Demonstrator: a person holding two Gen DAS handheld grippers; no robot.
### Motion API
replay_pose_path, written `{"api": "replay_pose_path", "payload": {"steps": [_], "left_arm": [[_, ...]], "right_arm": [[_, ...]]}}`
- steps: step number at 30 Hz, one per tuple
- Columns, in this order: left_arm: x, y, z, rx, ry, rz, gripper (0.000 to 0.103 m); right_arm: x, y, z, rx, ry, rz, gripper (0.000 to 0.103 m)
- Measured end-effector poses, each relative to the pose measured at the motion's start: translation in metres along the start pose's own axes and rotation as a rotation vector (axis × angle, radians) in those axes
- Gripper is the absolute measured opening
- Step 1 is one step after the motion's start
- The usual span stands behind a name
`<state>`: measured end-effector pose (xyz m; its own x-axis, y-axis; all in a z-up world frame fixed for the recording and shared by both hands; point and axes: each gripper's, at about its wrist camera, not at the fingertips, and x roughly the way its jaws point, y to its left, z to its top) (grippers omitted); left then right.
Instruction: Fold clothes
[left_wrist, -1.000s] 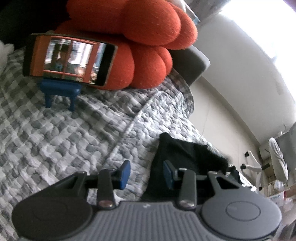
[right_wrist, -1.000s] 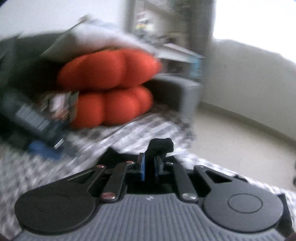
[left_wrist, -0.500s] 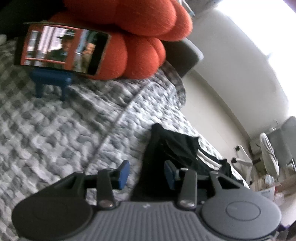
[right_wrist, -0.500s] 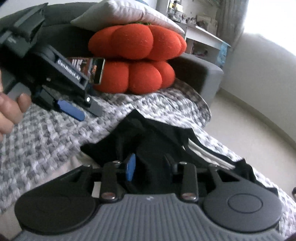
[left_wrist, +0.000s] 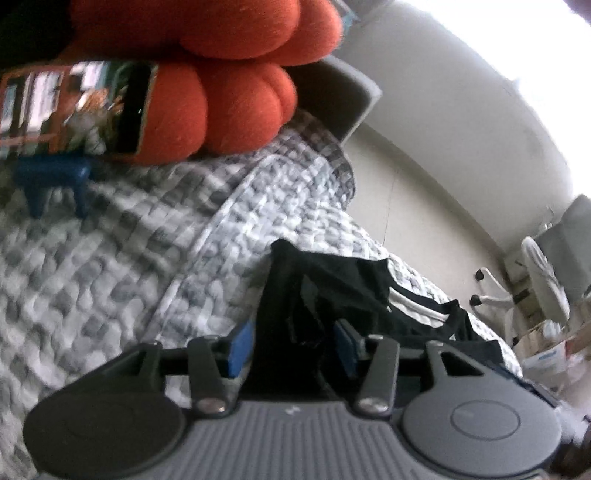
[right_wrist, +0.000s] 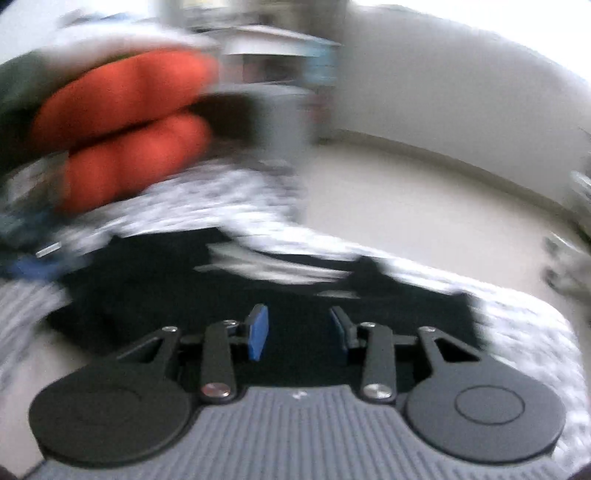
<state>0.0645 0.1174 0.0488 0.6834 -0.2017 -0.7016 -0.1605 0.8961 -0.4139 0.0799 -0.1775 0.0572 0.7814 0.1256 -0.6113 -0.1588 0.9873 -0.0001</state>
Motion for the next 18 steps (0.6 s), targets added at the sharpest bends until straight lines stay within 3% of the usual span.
{"api": "replay_pose_path", "payload": {"steps": [4, 8, 11, 13, 18], "left_arm": [[0.009, -0.008, -0.001, 0.08, -0.018, 0.022, 0.032], [0.018, -0.007, -0.005, 0.112, 0.0, 0.039, 0.012], [0.014, -0.005, -0.005, 0.1, -0.02, 0.045, 0.004], [0.008, -0.005, -0.005, 0.089, -0.041, 0.056, 0.004], [-0.01, -0.004, -0.007, 0.064, -0.091, 0.055, 0.004]], "right_arm": [[0.003, -0.062, -0.006, 0.163, 0.0, -0.142, 0.041], [0.011, -0.079, -0.012, 0.182, 0.002, -0.115, 0.041], [0.017, -0.091, -0.016, 0.194, 0.003, -0.091, 0.039], [0.021, -0.086, -0.017, 0.168, 0.02, -0.081, 0.025], [0.018, -0.089, -0.013, 0.209, -0.018, -0.098, 0.016]]}}
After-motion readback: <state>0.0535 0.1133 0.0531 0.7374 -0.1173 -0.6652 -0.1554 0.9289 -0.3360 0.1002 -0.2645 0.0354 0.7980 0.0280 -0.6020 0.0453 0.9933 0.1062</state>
